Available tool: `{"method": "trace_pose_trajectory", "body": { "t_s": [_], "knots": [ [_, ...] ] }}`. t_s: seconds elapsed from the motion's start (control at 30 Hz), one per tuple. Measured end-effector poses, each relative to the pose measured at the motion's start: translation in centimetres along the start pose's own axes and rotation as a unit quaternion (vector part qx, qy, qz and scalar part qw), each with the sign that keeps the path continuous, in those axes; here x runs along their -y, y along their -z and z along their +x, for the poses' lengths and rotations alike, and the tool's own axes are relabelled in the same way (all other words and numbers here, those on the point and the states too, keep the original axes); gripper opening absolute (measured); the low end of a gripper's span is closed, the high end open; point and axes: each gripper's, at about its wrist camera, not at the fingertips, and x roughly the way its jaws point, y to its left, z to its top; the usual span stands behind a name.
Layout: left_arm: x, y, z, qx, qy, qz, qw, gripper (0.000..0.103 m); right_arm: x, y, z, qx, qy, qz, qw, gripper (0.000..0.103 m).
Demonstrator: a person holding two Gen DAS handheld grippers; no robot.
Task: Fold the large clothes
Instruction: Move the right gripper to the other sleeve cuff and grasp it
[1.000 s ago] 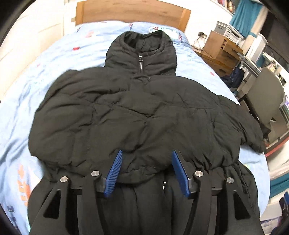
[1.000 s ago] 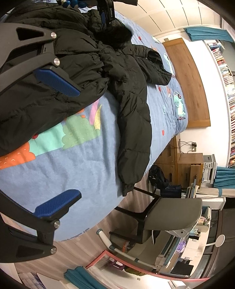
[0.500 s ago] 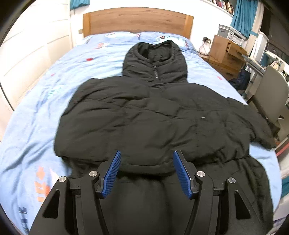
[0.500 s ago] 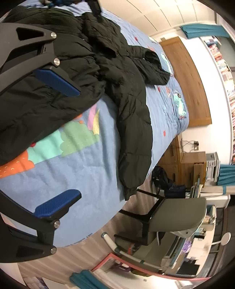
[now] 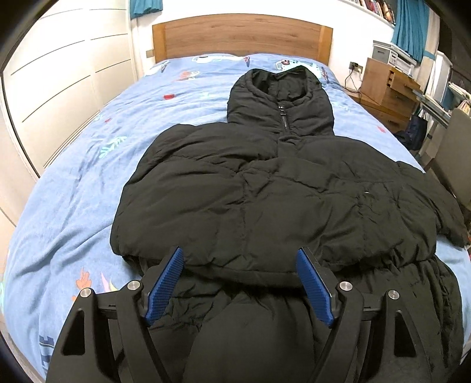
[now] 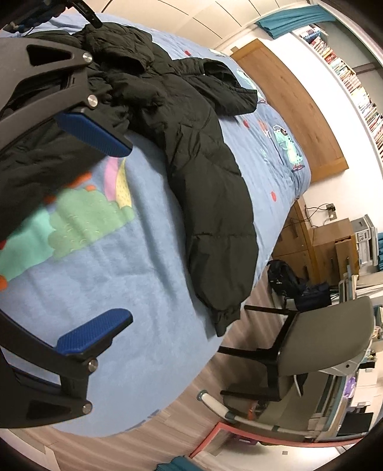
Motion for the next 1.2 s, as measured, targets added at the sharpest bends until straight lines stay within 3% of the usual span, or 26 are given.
{"method": "trace_pose_trajectory", "body": {
  "t_s": [0.17,0.43,0.8,1.2],
  "knots": [
    [-0.1,0.0,0.4,0.001,0.000,-0.004,1.0000,0.078,0.8,-0.9,2.1,-0.004,0.001,0.009,1.000,0.103],
    [-0.7,0.5,0.7,-0.005,-0.010,-0.006,0.9999,0.078,4.4,-3.3,7.7,-0.014,-0.034,0.089,0.995,0.103],
    [-2.3,0.4,1.9,-0.012,-0.039,-0.022,0.9989,0.078,9.5,-4.7,14.1,-0.010,-0.105,0.213,0.971,0.103],
    [-2.7,0.4,2.3,-0.011,-0.049,-0.029,0.9983,0.078,12.1,-6.8,16.3,0.034,-0.144,0.280,0.949,0.102]
  ]
}}
